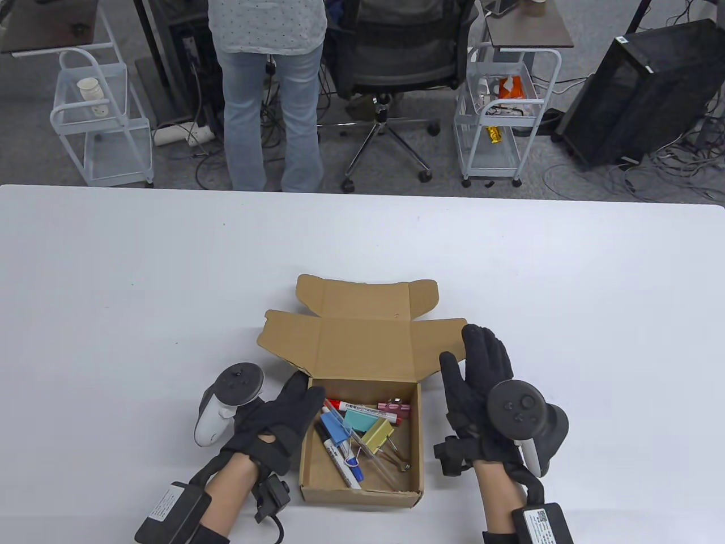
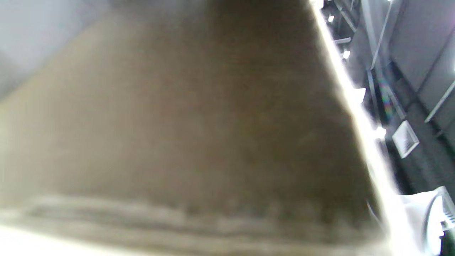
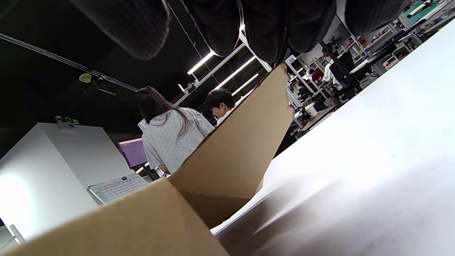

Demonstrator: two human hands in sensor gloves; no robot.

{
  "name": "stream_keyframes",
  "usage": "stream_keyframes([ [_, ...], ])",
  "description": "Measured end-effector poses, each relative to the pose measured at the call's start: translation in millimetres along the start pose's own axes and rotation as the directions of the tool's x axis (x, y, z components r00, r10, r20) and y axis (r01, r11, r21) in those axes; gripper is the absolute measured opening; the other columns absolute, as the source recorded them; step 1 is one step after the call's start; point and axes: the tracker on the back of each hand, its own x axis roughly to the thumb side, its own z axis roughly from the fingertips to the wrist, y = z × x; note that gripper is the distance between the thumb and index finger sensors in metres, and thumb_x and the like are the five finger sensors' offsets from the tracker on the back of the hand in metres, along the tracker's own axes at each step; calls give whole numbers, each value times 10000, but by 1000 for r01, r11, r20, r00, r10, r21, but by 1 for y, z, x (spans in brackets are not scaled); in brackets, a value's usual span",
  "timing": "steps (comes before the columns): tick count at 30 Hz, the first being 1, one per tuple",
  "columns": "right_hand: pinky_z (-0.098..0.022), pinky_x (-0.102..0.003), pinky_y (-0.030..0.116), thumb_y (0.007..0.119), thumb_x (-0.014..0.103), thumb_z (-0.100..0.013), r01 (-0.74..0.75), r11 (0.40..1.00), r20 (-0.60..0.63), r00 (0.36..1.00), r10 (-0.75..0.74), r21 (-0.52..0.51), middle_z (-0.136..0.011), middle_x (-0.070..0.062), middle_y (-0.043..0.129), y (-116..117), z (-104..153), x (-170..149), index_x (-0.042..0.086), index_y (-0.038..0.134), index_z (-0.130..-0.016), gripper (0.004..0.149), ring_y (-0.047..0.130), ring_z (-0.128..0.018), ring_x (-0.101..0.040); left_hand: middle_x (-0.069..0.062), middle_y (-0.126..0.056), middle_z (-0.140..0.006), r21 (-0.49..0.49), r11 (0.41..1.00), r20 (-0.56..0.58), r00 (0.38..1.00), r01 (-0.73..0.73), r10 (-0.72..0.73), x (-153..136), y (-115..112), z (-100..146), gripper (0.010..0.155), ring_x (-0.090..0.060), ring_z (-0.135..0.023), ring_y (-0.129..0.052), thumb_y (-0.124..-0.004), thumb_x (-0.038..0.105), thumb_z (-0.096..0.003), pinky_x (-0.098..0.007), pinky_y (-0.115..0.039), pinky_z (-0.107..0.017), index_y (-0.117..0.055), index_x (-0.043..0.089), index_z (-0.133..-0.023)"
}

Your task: Open four flaps of mailer box and unpack office supplies

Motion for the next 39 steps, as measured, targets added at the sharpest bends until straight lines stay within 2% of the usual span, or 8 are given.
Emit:
stream_keyframes([
  [11,-695,-722,518,658,475,-624,-29,1000,160,987,28,10,-1168,-254,613,-4,10,34,80,565,-1120,640,558,-1028,-570,-262,-62,-1227,-11,999,37,999,-32,33,-3,-3,-5,761,-538,-1153,-97,-438,461,-634,-651,-280,-799,-38,50,-1134],
  [13,-698,-709,542,667,474,-624,-84,995,204,976,73,49,-1155,-256,643,-4,11,46,83,580,-1116,634,610,-1008,-570,-265,-73,-1227,-7,1000,38,999,-31,31,-3,-3,-5,759,-544,-1151,-103,-438,459,-633,-654,-285,-797,-45,48,-1135],
  [17,-685,-673,632,695,466,-625,-219,952,291,944,152,212,-1109,-237,739,5,16,81,84,620,-1104,617,748,-951,-537,-268,-88,-1226,-7,1000,36,999,-30,30,-4,-3,-5,757,-550,-1148,-105,-435,458,-632,-654,-285,-796,-49,45,-1135],
  [21,-653,-607,745,732,446,-620,-367,833,349,909,227,414,-1024,-207,867,24,16,113,76,683,-1070,585,902,-862,-465,-269,-95,-1221,1,1000,33,999,-24,24,-3,-5,-6,753,-551,-1145,-99,-427,457,-628,-654,-280,-796,-52,45,-1133],
  [28,-577,-532,872,813,427,-592,-528,625,386,848,362,575,-939,-157,965,66,12,143,72,746,-1023,562,1029,-763,-380,-263,-94,-1221,-11,1000,31,999,-23,24,-3,-4,-7,748,-550,-1142,-95,-422,460,-625,-650,-279,-795,-54,56,-1135],
  [30,-566,-526,883,823,424,-589,-560,568,383,828,409,604,-930,-154,973,80,11,144,74,753,-1017,558,1039,-749,-376,-264,-92,-1220,-13,1000,31,999,-23,23,-3,-4,-7,750,-550,-1141,-95,-422,461,-624,-648,-278,-796,-53,55,-1135],
  [34,-549,-501,904,835,440,-575,-673,446,444,732,517,590,-911,-130,991,107,11,140,99,766,-1007,555,1047,-729,-365,-263,-92,-1220,-16,1000,29,999,-19,19,-3,-4,-7,750,-550,-1140,-95,-423,462,-623,-649,-280,-795,-53,57,-1135],
  [39,-529,-483,911,859,449,-556,-714,422,467,691,552,559,-845,-70,1035,125,14,140,142,797,-973,521,1081,-665,-322,-263,-91,-1219,-20,1000,27,999,-16,17,-3,-4,-7,752,-550,-1140,-94,-423,464,-623,-647,-280,-795,-51,57,-1134],
])
